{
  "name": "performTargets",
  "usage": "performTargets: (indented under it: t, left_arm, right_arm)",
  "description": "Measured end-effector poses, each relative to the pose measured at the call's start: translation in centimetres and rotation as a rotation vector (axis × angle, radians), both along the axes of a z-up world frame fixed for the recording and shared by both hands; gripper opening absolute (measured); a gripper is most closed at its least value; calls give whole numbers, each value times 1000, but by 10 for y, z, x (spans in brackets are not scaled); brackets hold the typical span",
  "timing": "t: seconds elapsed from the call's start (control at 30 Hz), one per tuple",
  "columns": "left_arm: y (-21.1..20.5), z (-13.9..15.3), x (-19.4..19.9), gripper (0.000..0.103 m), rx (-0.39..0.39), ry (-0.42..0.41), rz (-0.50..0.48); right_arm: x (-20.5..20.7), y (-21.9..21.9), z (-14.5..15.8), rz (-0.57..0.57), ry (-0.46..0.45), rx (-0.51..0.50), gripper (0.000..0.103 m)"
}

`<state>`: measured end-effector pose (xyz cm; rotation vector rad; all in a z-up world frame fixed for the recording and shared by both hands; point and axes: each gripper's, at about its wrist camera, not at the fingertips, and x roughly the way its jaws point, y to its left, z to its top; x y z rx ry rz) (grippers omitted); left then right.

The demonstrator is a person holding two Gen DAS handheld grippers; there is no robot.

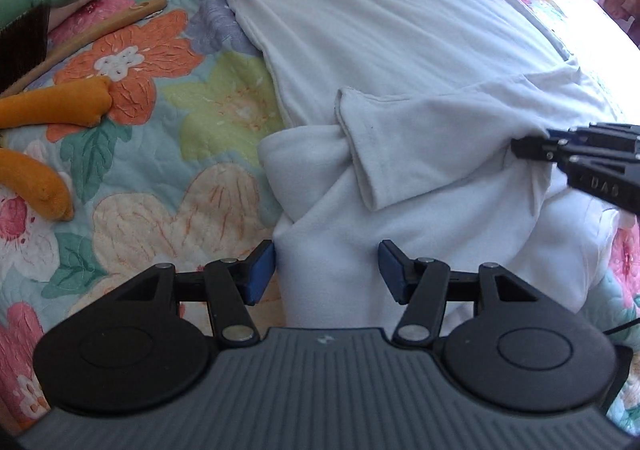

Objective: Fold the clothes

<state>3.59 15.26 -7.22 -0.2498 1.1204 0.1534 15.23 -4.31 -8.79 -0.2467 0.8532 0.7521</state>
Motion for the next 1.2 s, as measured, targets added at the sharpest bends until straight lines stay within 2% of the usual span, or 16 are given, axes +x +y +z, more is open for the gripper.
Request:
performTargets:
  t: [0.17, 0.27, 0.37, 0.47, 0.53, 0.73, 0.8, 0.83, 0.87, 0.93, 1.0, 1.13, 1.2]
  left_arm:
    - [-8, -2, -3, 56, -109, 26, -46]
    - [-17, -7, -2, 56, -163, 40, -85]
    - [-27, -9, 0, 56, -144, 35, -107]
    - [-29, -4, 1, 56, -109, 17, -105]
    - [-26, 3, 2, 56, -66, -7, -96]
    - [-26, 19, 13, 56, 67, -81, -115]
    - [-28, 17, 18, 60, 80, -78, -114]
    - [-27, 14, 20, 66, 80, -67, -104]
    - [-27, 10, 22, 72, 78, -51, -90]
    - [-27, 1, 24, 73, 69, -20, -71]
    - [-28, -3, 24, 73, 66, -15, -80]
    - [-32, -6, 21, 73, 91, -17, -91]
    - [-33, -8, 21, 73, 100, -13, -93]
  right_arm:
    - [-2, -38, 29, -115, -63, 24, 10]
    - [-8, -70, 22, -194, -58, 18, 10]
    - [0, -102, -8, -264, 2, -20, 12]
    - [15, -110, -14, -292, 94, -15, 32]
    - [20, -111, -10, -308, 117, -7, 35]
    - [-8, -79, 20, -207, -54, -27, 41]
    - [-18, -63, 26, -149, -119, -42, 47]
    - [-22, -54, 29, -109, -142, -49, 47]
    - [-23, -46, 28, -72, -145, -51, 50]
    - [-20, -25, 19, 28, -96, -69, 55]
    - [-20, -3, 8, 122, -85, -106, 55]
    - [-18, 16, -10, 133, -109, -104, 54]
    - [-13, 12, -11, 108, -103, -69, 23]
